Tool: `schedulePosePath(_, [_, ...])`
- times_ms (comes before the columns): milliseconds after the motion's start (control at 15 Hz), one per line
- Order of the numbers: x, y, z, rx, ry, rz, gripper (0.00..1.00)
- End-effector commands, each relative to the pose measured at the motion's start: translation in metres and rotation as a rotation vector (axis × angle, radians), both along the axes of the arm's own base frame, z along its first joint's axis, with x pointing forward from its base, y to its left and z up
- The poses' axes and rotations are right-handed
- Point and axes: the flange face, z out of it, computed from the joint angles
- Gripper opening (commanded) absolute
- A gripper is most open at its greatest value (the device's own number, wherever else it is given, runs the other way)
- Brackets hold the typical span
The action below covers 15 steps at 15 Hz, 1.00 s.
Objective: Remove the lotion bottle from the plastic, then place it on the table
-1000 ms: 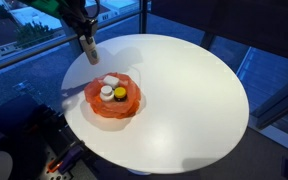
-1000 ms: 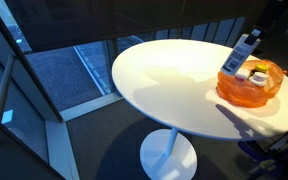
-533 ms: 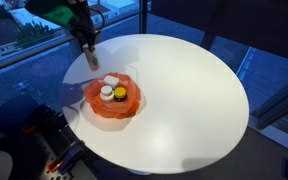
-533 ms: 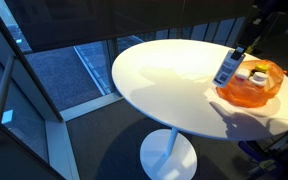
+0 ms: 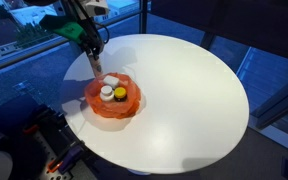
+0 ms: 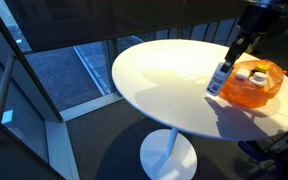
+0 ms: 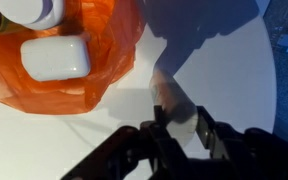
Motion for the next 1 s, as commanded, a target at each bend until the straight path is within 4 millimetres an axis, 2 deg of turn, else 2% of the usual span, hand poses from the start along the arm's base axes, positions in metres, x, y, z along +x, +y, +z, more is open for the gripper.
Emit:
schedulePosePath(0, [0.01,0.0,-0.008,-0.007,-0.008,-0.007,0.11])
schedulePosePath(133, [0.01,-0.002,-0.012,-0.004,0.001,-0.01,0.11])
schedulePosePath(267, [0.008,-0.004,-0.01,0.002,0.008,-0.007,0.41])
schedulePosePath(333, [0.007,-0.006,-0.007,0.009,0.01,-0.006,0.62])
schedulePosePath(667, [-0.004,-0.025,0.022,0.012,0.011,-0.008,0.98])
schedulePosePath(933, [-0.012,-0.055,0.061,0.005,0.002,-0.059,1.0])
